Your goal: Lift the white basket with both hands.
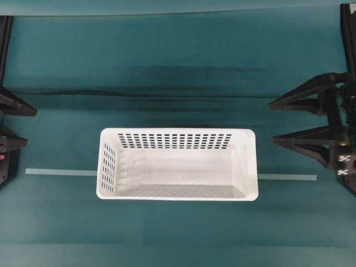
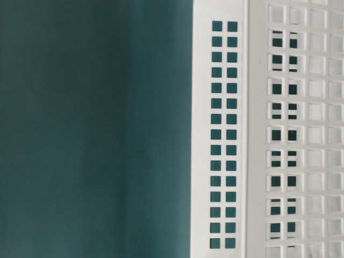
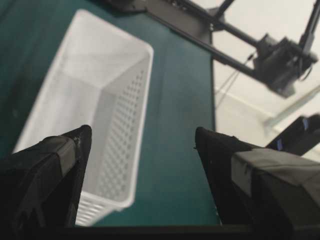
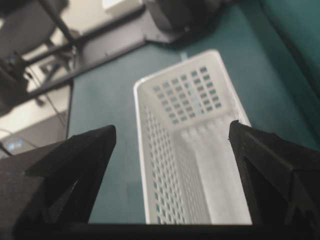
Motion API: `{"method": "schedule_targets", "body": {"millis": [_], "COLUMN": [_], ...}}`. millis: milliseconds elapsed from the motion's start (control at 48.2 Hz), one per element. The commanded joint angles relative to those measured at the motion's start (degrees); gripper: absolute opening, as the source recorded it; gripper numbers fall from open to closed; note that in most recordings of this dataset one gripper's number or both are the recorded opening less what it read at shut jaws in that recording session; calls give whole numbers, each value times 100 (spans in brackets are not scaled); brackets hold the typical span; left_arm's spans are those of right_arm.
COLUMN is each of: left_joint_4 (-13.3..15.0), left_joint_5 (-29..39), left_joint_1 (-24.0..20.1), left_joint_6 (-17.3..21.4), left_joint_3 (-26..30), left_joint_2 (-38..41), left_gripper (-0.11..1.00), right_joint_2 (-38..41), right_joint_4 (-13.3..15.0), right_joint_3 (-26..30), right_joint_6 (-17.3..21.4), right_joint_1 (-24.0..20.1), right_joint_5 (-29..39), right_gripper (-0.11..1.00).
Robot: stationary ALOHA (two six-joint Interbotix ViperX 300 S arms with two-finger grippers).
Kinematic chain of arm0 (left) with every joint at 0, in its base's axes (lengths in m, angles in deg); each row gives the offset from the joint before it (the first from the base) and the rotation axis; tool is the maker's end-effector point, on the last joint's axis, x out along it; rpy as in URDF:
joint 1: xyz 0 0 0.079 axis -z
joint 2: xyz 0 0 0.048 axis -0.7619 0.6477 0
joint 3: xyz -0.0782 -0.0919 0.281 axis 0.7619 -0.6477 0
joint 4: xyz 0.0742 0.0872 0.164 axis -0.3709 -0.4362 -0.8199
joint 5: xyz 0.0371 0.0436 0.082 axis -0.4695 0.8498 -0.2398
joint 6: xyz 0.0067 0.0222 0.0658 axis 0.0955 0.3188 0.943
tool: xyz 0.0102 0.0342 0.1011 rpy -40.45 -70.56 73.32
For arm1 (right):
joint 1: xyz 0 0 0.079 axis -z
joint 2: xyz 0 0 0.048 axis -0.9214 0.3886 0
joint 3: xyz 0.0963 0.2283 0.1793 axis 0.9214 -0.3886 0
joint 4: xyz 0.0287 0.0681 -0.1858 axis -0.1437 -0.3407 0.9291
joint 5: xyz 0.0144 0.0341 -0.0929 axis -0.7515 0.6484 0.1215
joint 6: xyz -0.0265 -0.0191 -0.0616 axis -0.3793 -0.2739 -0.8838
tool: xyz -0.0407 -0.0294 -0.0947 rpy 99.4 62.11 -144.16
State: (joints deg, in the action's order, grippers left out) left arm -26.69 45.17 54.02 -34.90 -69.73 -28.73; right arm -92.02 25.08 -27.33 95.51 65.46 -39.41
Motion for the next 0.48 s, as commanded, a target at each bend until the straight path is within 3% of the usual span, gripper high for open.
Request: {"method": "schedule_targets", "body": {"millis": [0, 145, 456], "left_joint_4": [-26, -26, -18], "left_joint_5": [-53, -53, -53], "left_joint_1": [-18, -18, -9], "left_joint_6": [316, 589, 554], "left_joint_3": [88, 97, 62], "left_joint_2": [-62, -185, -360], "left_gripper": [86, 86, 85], "right_joint_2": [-158, -439, -712], "right_joint_4": [18, 26, 35], "right_joint_3": [-35, -158, -202], "right_joint_6": [-18, -62, -79], "right_joint_1": [0, 0, 0], "right_joint_5": [-88, -79, -79], "right_gripper": [96, 96, 96]}}
